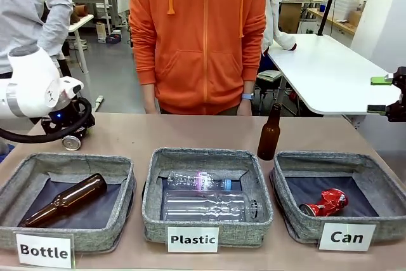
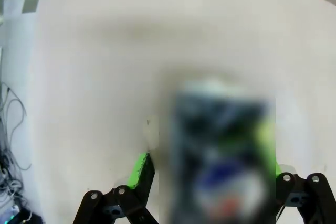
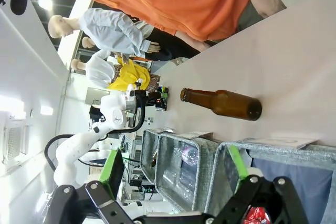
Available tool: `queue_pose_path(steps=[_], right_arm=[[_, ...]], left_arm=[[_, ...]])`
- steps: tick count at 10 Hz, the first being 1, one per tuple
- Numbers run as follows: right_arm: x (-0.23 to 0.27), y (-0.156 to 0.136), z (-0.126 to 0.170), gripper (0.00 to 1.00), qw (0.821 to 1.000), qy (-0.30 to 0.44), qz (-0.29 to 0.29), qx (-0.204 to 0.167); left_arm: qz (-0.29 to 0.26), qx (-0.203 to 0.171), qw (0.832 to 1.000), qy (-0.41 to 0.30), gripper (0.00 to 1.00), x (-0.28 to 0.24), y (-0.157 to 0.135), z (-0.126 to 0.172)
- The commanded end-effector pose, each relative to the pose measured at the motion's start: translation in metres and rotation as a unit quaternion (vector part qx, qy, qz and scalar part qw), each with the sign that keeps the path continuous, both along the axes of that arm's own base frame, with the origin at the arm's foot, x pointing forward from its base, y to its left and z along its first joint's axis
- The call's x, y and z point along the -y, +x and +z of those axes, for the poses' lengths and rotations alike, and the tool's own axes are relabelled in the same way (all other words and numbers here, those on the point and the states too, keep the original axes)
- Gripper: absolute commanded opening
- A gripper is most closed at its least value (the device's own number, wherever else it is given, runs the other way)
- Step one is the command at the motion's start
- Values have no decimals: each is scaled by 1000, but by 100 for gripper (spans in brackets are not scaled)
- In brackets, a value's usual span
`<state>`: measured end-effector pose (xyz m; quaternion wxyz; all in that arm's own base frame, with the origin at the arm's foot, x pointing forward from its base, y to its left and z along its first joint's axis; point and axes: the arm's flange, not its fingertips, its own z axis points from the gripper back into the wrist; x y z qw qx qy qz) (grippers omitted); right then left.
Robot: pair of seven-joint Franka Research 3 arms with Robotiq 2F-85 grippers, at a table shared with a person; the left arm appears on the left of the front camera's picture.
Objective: Sort the can waste into the basket.
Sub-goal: Pick up the can waste from the table and place it in the right Fabric basket.
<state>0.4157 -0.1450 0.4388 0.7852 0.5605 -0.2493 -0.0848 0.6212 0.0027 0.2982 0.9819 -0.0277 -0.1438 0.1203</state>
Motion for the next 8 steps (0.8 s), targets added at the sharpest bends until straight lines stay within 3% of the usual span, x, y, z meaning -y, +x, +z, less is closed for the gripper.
queue_pose_path(steps=[1,2,3,4,5,7,8], right_arm=[[2,-1,2,100,1000,-4,6,9],[2,-1,2,100,1000,-4,6,9],[2,-1,2,100,1000,-4,6,9],[2,-1,2,100,1000,-4,6,9],[2,-1,2,100,1000,-4,6,9],[2,-1,2,100,1000,-4,6,9],[2,-1,2,100,1000,-4,6,9]], left_arm=[[16,5,1000,22,100,4,10,3],[14,9,1000,23,100,5,8,2],[8,13,1000,17,56,5,7,2],[5,10,1000,16,42,6,7,2],[3,8,1000,19,0,6,7,3],[3,10,1000,16,0,4,6,3],[1,13,1000,12,14,3,3,5]])
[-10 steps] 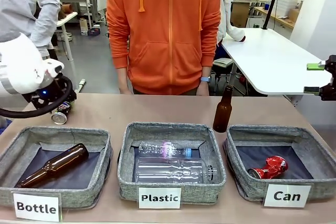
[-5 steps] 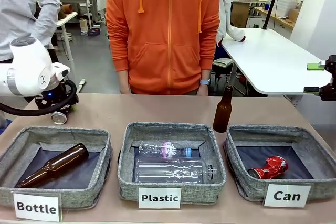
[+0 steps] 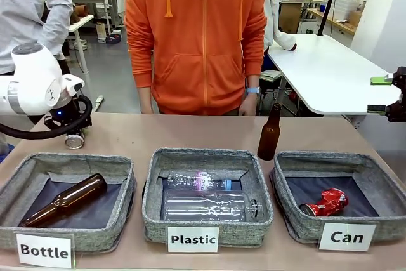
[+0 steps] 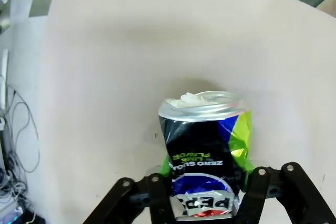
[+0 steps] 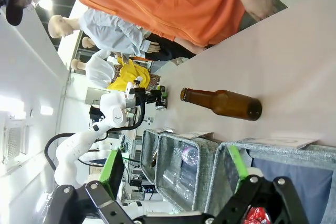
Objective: Sort the can waste into the basket.
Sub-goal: Pick up the can waste from the table and place it in the right Fabric basket.
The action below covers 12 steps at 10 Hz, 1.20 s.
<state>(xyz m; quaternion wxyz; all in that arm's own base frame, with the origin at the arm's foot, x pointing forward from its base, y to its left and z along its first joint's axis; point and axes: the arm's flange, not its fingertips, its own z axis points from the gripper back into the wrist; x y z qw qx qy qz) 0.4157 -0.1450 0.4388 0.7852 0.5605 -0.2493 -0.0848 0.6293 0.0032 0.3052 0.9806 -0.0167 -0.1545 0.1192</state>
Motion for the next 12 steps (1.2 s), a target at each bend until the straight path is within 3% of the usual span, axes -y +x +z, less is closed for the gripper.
queue_pose_path(steps=[1,2,4,5,6,7,8,10,11,12], right_arm=[[2,-1,2,100,1000,-4,6,9],[2,-1,2,100,1000,-4,6,9],[2,-1,2,100,1000,-4,6,9],[2,-1,2,100,1000,-4,6,9],[2,-1,2,100,1000,-4,6,9],[2,-1,2,100,1000,-4,6,9],[2,-1,2,100,1000,-4,6,9],[2,-1,2,100,1000,-4,6,9],[2,-1,2,100,1000,-4,6,9],[2,-1,2,100,1000,-4,6,9]], left_arm=[[-4,15,1000,-4,5,2,-8,2],[-1,33,999,-20,0,-2,-10,11],[-10,59,997,-55,0,-17,-24,48],[-48,57,993,-95,0,-26,-43,74],[-122,38,979,-160,0,-37,-76,109],[-226,16,952,-204,0,-48,-129,148],[-295,14,933,-205,0,-58,-175,171],[-378,42,906,-184,0,-68,-249,185],[-366,94,912,-161,0,-68,-268,183],[-364,95,915,-148,0,-69,-268,184]])
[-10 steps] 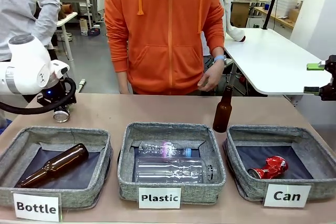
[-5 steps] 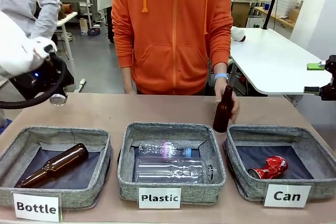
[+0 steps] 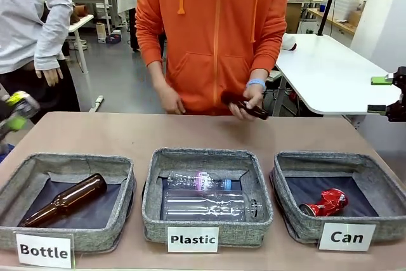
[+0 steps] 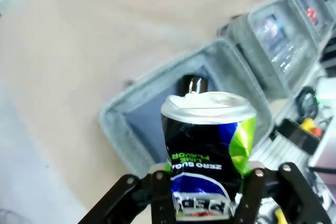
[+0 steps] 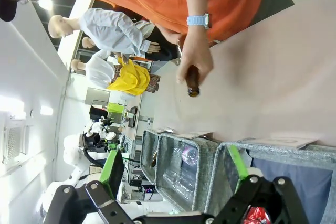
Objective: Sort the can waste into the basket.
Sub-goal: Pick up the can waste from the table and place it in the right Fabric basket.
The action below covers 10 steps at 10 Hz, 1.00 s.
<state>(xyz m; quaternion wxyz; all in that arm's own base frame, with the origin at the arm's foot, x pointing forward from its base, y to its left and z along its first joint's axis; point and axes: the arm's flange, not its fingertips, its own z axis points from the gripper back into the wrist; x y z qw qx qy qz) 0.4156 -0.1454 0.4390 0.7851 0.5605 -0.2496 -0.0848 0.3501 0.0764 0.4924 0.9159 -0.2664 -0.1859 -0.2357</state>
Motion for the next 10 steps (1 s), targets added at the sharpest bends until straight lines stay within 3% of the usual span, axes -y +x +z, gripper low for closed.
queue_pose_path(steps=[1,2,5,6,8,10], right_arm=[[1,-1,2,100,1000,-4,6,8],[1,-1,2,100,1000,-4,6,8],[1,-1,2,100,1000,-4,6,8],[1,-1,2,100,1000,-4,6,8],[1,-1,2,100,1000,-4,6,8],[1,-1,2,100,1000,-4,6,8]], left_arm=[[92,-3,995,31,22,2,32,-4],[0,0,1000,0,22,0,0,0],[0,0,1000,0,22,0,0,0],[6,7,1000,3,36,1,3,-4],[-136,82,987,25,36,58,11,20],[-221,117,967,58,36,101,40,31]])
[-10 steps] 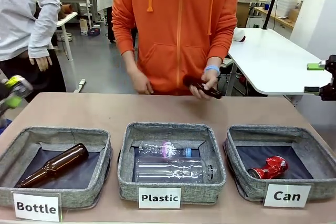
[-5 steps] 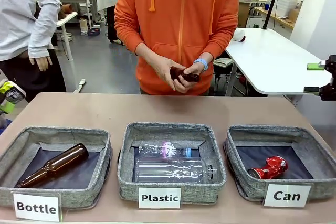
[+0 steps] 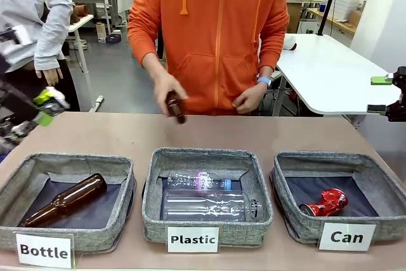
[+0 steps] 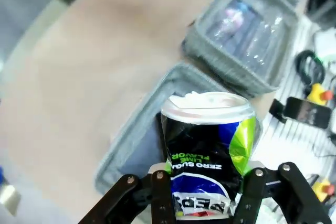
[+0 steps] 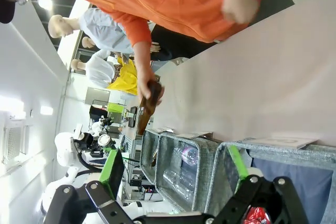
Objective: Sort the can waste into the basket.
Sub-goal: Pick up the can waste from the table and place it in the right Fabric basket.
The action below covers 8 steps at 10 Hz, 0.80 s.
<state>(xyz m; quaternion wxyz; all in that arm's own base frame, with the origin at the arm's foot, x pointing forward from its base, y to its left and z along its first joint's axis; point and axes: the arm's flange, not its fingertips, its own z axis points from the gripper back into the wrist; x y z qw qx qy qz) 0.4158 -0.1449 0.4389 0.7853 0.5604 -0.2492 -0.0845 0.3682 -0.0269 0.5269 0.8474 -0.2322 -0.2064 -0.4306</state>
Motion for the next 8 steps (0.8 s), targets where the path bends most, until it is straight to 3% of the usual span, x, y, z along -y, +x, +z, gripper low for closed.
queue_pose_path(steps=[1,3,4,7,8], right_arm=[[2,-1,2,100,1000,-3,5,9],[2,-1,2,100,1000,-3,5,9],[2,-1,2,100,1000,-3,5,9],[2,-1,2,100,1000,-3,5,9],[2,-1,2,100,1000,-3,5,9]], left_arm=[[-39,31,998,28,36,-10,27,-1],[-75,9,997,-3,36,-118,2,31],[-95,19,994,-44,36,-178,-27,44],[20,40,992,-117,36,-293,-119,47],[26,40,990,-133,36,-303,-129,33]])
